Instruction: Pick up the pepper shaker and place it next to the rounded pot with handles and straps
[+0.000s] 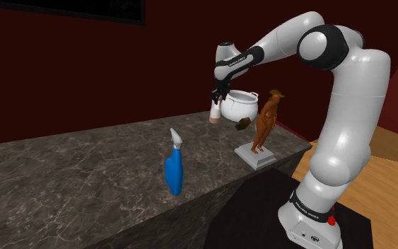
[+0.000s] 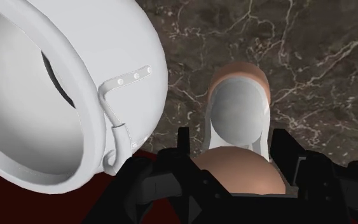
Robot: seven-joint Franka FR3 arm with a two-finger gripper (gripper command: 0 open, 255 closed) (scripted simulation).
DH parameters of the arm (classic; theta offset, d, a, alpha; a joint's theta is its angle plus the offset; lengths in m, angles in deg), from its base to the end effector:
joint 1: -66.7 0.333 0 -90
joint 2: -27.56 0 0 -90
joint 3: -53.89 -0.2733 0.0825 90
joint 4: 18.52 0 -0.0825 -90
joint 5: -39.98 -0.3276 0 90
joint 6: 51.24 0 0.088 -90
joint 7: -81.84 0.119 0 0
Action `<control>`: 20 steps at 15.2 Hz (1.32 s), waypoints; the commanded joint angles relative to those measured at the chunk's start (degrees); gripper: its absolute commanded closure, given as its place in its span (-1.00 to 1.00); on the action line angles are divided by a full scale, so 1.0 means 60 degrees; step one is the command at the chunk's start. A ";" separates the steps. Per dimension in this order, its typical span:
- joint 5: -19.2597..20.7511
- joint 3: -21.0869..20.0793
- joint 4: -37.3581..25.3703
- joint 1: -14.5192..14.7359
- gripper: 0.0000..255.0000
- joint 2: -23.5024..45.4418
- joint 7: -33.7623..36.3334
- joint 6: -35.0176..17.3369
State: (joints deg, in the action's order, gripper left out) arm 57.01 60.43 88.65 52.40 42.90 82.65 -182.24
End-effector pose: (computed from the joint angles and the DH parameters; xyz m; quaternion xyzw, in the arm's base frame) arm 0.5378 -0.2112 0.3660 0.9838 -0.0949 0.0486 0.1441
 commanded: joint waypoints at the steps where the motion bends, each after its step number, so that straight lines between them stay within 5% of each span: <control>1: 0.0000 0.0000 0.0000 0.0000 1.00 0.0000 0.0000 -0.0004; 2: 0.0000 0.0000 0.0000 0.0000 1.00 0.0000 0.0000 -0.0004; 3: 0.0001 0.0000 0.0000 0.0000 -1.00 -0.0001 0.0000 -0.0004; 8: 0.0001 0.0000 0.0002 0.0000 -1.00 -0.0001 0.0001 -0.0004; 12: -0.0062 -0.0099 -0.0290 0.0162 -1.00 -0.0661 -0.0037 0.0981; 20: -0.0062 -0.0099 -0.0289 0.0162 -1.00 -0.0661 -0.0037 0.0979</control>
